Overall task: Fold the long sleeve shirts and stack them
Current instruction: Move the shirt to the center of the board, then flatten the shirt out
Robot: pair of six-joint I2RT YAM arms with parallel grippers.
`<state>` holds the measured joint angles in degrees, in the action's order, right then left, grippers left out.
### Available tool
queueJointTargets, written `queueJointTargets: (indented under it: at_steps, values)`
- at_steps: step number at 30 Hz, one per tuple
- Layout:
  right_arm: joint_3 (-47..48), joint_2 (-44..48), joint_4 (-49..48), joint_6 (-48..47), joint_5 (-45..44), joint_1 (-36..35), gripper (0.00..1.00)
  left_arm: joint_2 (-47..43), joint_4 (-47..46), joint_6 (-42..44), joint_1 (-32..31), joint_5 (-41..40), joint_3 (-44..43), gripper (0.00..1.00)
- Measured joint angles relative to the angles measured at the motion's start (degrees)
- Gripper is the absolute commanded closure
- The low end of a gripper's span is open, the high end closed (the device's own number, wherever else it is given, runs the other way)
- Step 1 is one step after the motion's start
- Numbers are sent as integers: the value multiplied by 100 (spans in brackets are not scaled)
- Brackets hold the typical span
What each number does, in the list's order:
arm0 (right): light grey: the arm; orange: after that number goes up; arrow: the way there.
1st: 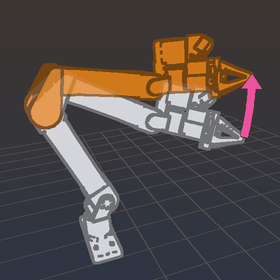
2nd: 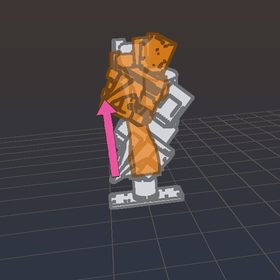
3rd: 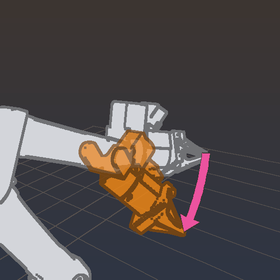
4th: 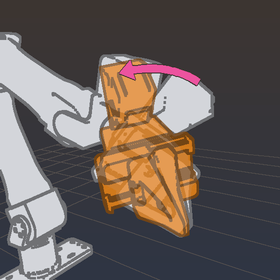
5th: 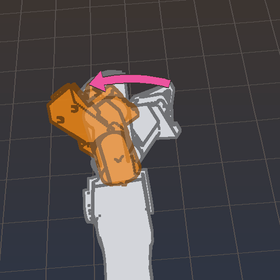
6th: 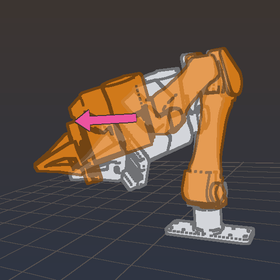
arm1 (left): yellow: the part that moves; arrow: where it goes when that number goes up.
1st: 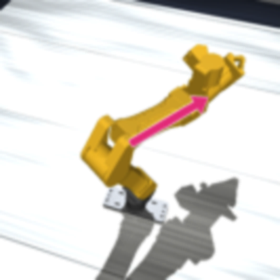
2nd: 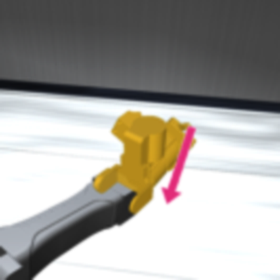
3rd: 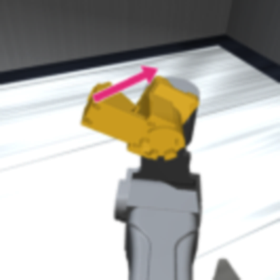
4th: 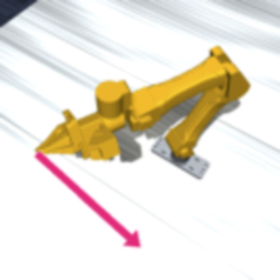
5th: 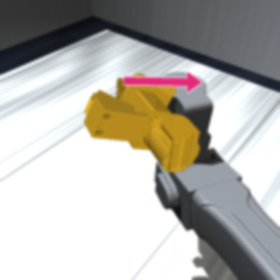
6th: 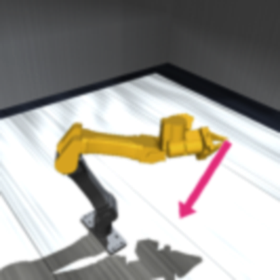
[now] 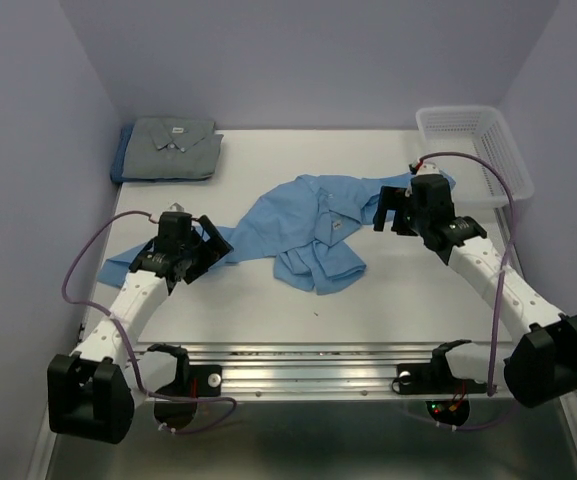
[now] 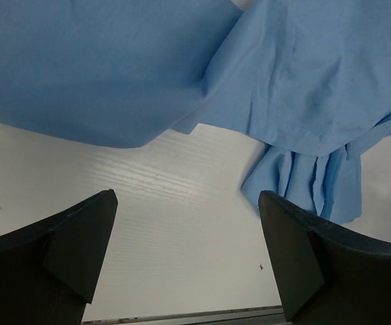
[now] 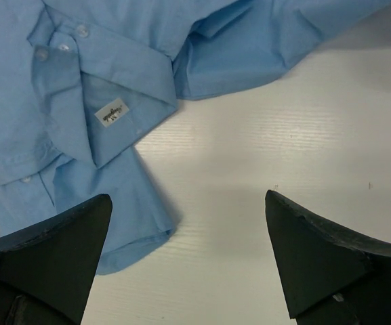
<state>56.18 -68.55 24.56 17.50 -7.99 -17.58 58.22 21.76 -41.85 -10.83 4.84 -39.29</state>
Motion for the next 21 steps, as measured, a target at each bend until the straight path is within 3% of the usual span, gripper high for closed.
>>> queueJointTargets:
  at_steps: [14, 16, 18, 19, 21]
  values:
    - [328, -1989, -1029, -2, 498, 0, 0, 1934, -1176, -415, -133, 153, 188, 2]
    - [487, -2293, -1115, -9, 551, 0, 0, 2109, -1287, -476, -133, 111, 105, 6]
    - [651, -2581, -1266, -28, 603, 0, 0, 2310, -1508, -546, -133, -24, -2, 26]
    - [699, -2660, -1311, -37, 619, 0, 0, 2430, -1561, -546, -133, -79, -61, 49]
    - [846, -2861, -1368, -48, 662, 0, 0, 2634, -1628, -549, -133, -162, -197, 67]
